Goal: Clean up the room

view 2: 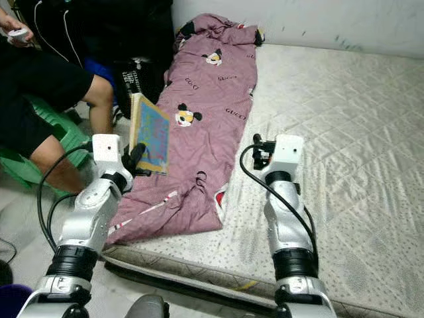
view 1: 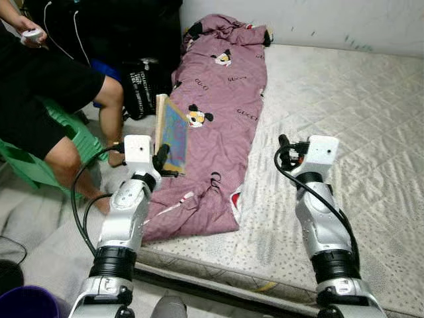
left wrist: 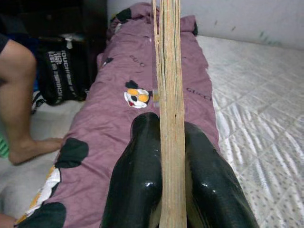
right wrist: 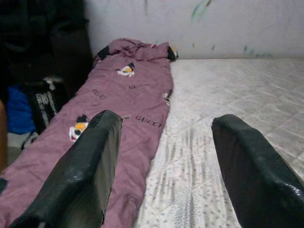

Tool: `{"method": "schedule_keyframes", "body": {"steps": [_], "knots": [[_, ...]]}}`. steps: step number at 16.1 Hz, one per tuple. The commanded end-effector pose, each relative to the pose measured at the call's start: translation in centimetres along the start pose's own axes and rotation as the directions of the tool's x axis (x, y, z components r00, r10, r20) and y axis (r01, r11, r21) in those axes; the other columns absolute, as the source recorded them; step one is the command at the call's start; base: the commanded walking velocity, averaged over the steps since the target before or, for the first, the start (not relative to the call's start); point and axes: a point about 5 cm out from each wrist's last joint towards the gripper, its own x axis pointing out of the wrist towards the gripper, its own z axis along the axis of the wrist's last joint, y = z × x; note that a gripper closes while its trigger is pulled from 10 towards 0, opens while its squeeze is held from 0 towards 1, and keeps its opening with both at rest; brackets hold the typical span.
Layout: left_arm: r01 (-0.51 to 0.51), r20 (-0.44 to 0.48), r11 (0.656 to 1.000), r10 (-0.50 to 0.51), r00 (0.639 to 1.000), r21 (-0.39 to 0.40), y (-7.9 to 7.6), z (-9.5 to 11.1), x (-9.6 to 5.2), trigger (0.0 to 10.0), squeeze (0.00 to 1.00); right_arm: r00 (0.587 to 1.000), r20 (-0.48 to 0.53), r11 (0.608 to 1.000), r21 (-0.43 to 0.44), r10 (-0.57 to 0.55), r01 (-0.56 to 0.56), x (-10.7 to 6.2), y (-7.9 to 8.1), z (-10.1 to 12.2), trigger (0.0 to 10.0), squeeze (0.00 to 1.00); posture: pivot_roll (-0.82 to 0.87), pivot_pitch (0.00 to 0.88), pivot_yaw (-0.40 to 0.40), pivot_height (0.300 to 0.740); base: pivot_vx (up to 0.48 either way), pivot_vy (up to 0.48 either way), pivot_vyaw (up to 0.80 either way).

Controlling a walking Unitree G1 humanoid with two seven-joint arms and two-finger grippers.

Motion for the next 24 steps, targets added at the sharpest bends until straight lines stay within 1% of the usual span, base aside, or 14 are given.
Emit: {"method": "schedule_keyframes", "body": {"steps": [1, 4, 16, 18, 19, 22, 24], "knots": [[0.017, 0.045, 1.000, -0.018, 0.999, 0.018, -0.55, 0.99, 0.23, 10.0, 0.00, 0.999, -0.020, 1.000, 0.005, -0.025, 0.025, -0.01, -0.72, -0.27, 10.0, 0.00, -0.01, 0.000, 0.051, 0.740, 0.000, 0.000, -0.80], [0.027, 0.052, 1.000, -0.028, 0.998, 0.011, -0.87, 1.11, 0.36, 10.0, 0.00, 1.000, -0.016, 1.000, 0.002, -0.022, 0.022, 0.05, -0.74, -0.18, 10.0, 0.00, -0.02, 0.000, 0.048, 0.740, 0.000, -0.091, -0.72], [0.029, 0.051, 1.000, -0.029, 0.998, -0.006, -1.09, 0.94, 0.41, 10.0, 0.00, 1.000, -0.021, 1.000, -0.022, 0.009, -0.010, 0.22, -0.42, -0.15, 10.0, 0.00, -0.02, 0.000, 0.035, 0.740, 0.000, -0.276, 0.00], [0.028, 0.054, 1.000, -0.028, 0.998, -0.008, -1.09, 0.93, 0.41, 10.0, 0.00, 1.000, -0.022, 0.999, -0.029, 0.015, -0.016, 0.19, -0.37, -0.22, 10.0, 0.00, -0.02, 0.000, 0.034, 0.740, 0.000, 0.000, 0.00], [0.031, 0.064, 0.998, -0.028, 0.998, -0.049, -1.12, 0.98, 0.42, 10.0, 0.00, 1.000, -0.023, 0.999, -0.030, 0.015, -0.016, 0.19, -0.37, -0.23, 10.0, 0.00, -0.02, 0.000, 0.034, 0.740, 0.000, 0.000, 0.00], [0.032, 0.080, 0.999, -0.030, 0.996, -0.027, -1.06, 1.19, 0.40, 10.0, 0.00, 1.000, -0.022, 0.999, -0.033, 0.021, -0.022, 0.24, -0.31, -0.24, 10.0, 0.00, -0.02, 0.000, 0.033, 0.740, 0.000, 0.000, 0.00], [0.033, 0.081, 0.999, -0.030, 0.996, -0.033, -1.11, 1.21, 0.43, 10.0, 0.00, 0.999, -0.021, 0.999, -0.035, 0.025, -0.025, 0.28, -0.26, -0.21, 10.0, 0.00, -0.02, 0.000, 0.033, 0.740, 0.000, 0.000, 0.00]]}}
